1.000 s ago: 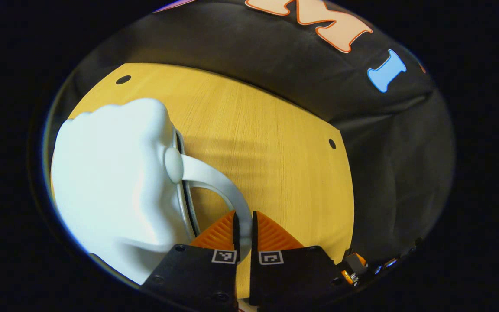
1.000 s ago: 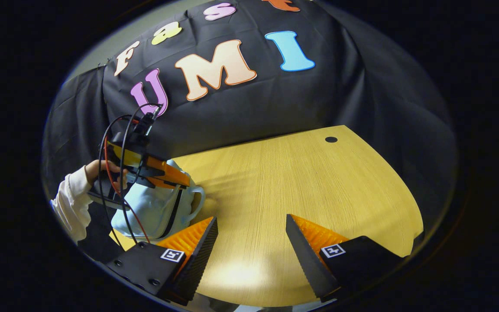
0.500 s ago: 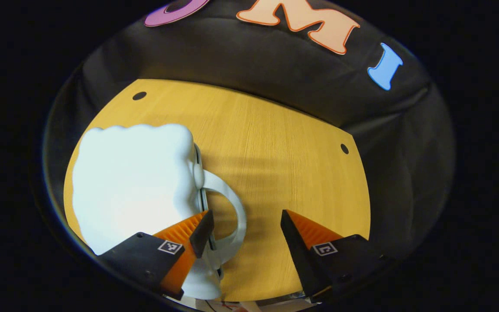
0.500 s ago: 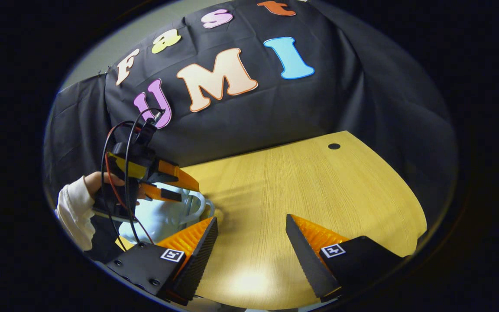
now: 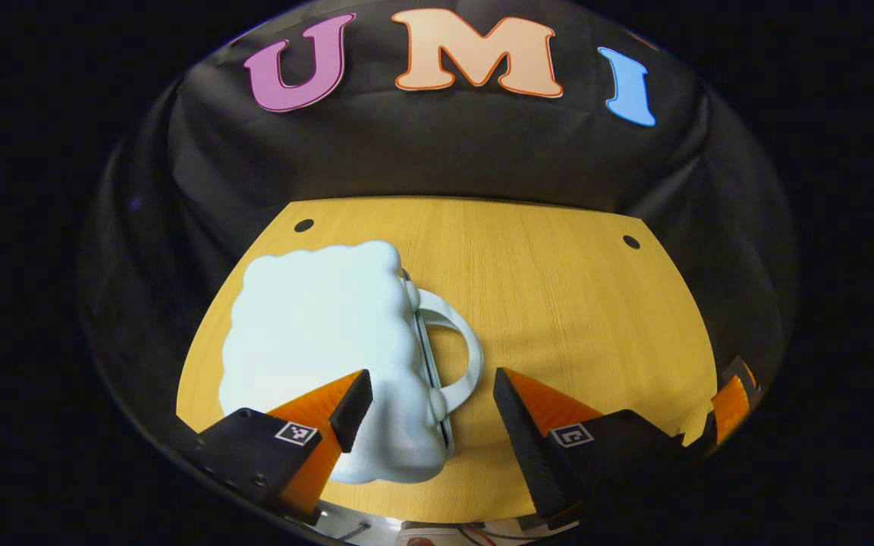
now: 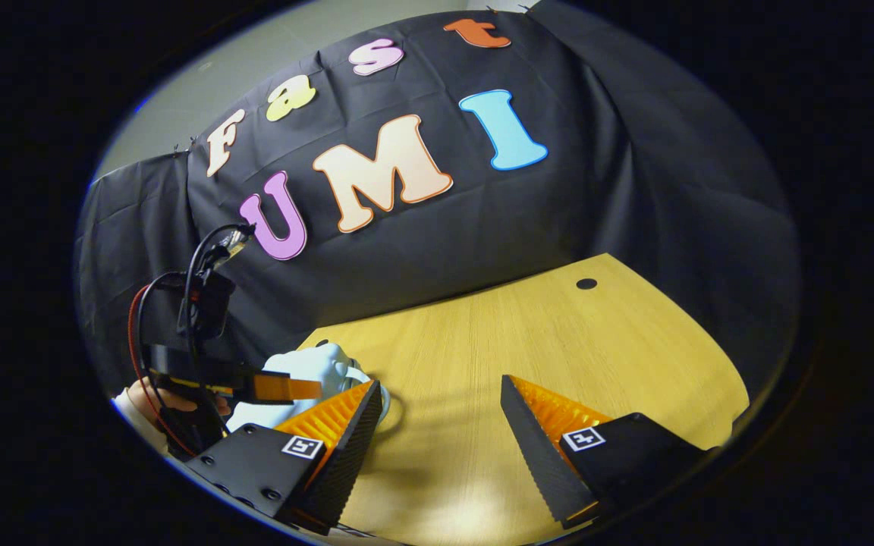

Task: First open the suitcase, pack the skin care products into it, and then close the suitcase.

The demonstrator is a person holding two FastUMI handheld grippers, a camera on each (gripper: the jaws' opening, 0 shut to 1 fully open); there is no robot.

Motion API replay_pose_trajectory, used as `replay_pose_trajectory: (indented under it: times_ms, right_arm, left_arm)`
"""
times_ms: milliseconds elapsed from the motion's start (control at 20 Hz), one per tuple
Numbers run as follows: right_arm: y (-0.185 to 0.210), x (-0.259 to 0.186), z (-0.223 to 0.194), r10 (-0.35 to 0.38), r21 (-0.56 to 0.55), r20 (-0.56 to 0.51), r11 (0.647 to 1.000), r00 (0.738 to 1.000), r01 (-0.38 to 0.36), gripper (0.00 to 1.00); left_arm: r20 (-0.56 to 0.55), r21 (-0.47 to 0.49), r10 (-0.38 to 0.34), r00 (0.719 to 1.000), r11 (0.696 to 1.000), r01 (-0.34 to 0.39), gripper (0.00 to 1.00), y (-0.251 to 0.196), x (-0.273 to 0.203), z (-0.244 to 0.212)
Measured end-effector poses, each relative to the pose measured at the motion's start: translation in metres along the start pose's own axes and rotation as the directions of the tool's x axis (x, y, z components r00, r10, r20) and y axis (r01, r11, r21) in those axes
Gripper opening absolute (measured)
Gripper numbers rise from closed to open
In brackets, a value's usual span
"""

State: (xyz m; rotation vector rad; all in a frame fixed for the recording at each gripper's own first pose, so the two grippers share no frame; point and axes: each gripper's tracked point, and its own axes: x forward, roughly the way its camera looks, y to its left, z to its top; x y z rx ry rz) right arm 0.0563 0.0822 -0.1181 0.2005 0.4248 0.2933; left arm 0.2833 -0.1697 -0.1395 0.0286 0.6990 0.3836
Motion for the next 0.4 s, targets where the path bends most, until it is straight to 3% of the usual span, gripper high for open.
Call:
replay_pose_trajectory:
  times_ms: [400]
  right_arm:
    - [0.002, -0.015, 0.005, 0.007, 0.000, 0.021, 1.000, 1.000, -0.007, 0.98]
  left_arm:
    - [-0.008, 0.001, -0.021, 1.000, 1.000, 0.021, 0.94, -0.013, -0.012, -0.025]
